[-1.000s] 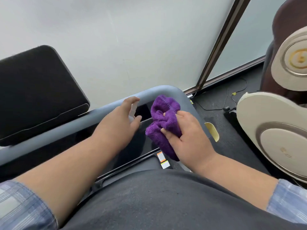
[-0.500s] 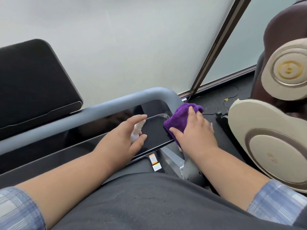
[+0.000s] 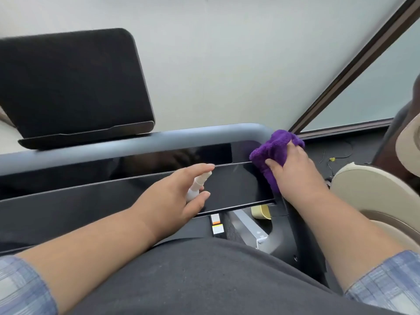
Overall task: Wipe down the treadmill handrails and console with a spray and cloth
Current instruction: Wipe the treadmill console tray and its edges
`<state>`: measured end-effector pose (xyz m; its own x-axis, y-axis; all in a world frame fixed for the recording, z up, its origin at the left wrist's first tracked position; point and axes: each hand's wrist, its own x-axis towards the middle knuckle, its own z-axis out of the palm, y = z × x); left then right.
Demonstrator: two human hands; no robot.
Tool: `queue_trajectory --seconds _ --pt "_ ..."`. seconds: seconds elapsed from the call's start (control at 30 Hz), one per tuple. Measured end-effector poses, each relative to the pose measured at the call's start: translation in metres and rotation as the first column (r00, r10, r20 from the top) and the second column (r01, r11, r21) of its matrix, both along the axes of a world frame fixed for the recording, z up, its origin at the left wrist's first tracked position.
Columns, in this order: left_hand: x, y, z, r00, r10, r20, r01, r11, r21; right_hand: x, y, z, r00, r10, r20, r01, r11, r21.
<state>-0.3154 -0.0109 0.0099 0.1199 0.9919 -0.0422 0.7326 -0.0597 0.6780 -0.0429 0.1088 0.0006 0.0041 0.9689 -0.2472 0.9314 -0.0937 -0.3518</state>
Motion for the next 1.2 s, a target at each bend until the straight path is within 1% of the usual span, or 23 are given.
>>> queue_trajectory --seconds 0.03,0.1,0.13,0.17,0.23,0.3,0.33,0.37,0.43,0.6,0.7,0.8,0.9,0.97,1.03,1.13,1.2 --pt "-0.005 -0.002 -0.001 1.0 0.019 -0.012 -0.019 1.0 -0.005 -0.006 -0.001 -0.002 0.997 0.006 0.072 -0.006 1.0 0.007" --pt "-0.013 -0.008 -0.004 0.998 0.061 -0.019 -0.061 0.998 -0.019 -0.027 0.004 -0.003 0.969 0.071 0.236 -0.078 0.997 0.018" --pt "-0.016 -0.01 -0.006 0.997 0.074 -0.019 -0.074 0.997 -0.014 -0.039 0.01 -0.003 0.95 0.125 0.286 -0.136 0.99 0.021" --pt "-0.017 -0.012 -0.006 0.997 0.078 -0.019 -0.078 0.997 -0.009 -0.05 0.018 -0.002 0.932 0.197 0.304 -0.21 0.978 0.01" --pt "-0.018 -0.013 -0.005 0.997 0.074 -0.019 -0.074 0.997 -0.007 -0.07 0.039 0.004 0.881 0.389 0.27 -0.391 0.919 -0.046" --pt "-0.018 -0.013 -0.004 0.997 0.068 -0.021 -0.068 0.998 -0.011 -0.087 0.055 0.011 0.785 0.581 0.216 -0.572 0.813 -0.107" --pt "-0.018 -0.013 -0.004 0.998 0.068 -0.019 -0.068 0.998 -0.01 -0.094 0.059 0.013 0.741 0.64 0.202 -0.631 0.767 -0.115" --pt "-0.019 -0.013 -0.004 0.998 0.069 -0.016 -0.069 0.998 -0.007 -0.099 0.059 0.012 0.717 0.67 0.193 -0.663 0.741 -0.109" --pt "-0.018 -0.011 -0.005 0.998 0.066 -0.008 -0.066 0.998 0.001 -0.101 0.055 0.011 0.72 0.67 0.183 -0.669 0.74 -0.076" --pt "-0.023 -0.003 -0.002 0.999 0.051 0.0 -0.051 0.999 0.003 -0.063 0.052 0.005 0.783 0.589 0.199 -0.595 0.803 -0.031" --pt "-0.035 -0.007 -0.005 0.996 0.091 0.004 -0.091 0.996 0.005 -0.072 0.048 0.0 0.795 0.562 0.23 -0.569 0.821 -0.038" --pt "-0.044 -0.013 -0.005 0.993 0.121 0.002 -0.121 0.993 -0.004 -0.113 0.037 -0.002 0.754 0.604 0.259 -0.619 0.785 -0.028" --pt "-0.047 -0.013 -0.003 0.992 0.127 0.017 -0.128 0.992 0.023 -0.174 0.018 -0.006 0.674 0.699 0.239 -0.721 0.693 0.007" --pt "-0.048 -0.013 -0.002 0.991 0.133 0.021 -0.133 0.99 0.044 -0.21 0.002 -0.01 0.627 0.743 0.234 -0.763 0.646 -0.004" --pt "-0.05 -0.014 -0.004 0.989 0.143 0.018 -0.144 0.988 0.051 -0.224 -0.003 -0.012 0.629 0.746 0.219 -0.761 0.648 -0.024" --pt "-0.048 -0.015 -0.005 0.989 0.144 0.01 -0.144 0.989 0.018 -0.202 0.003 -0.011 0.612 0.764 0.204 -0.782 0.623 0.016" --pt "-0.043 -0.013 -0.003 0.991 0.135 0.023 -0.136 0.99 0.025 -0.173 0.013 -0.009 0.675 0.721 0.158 -0.734 0.678 0.043"
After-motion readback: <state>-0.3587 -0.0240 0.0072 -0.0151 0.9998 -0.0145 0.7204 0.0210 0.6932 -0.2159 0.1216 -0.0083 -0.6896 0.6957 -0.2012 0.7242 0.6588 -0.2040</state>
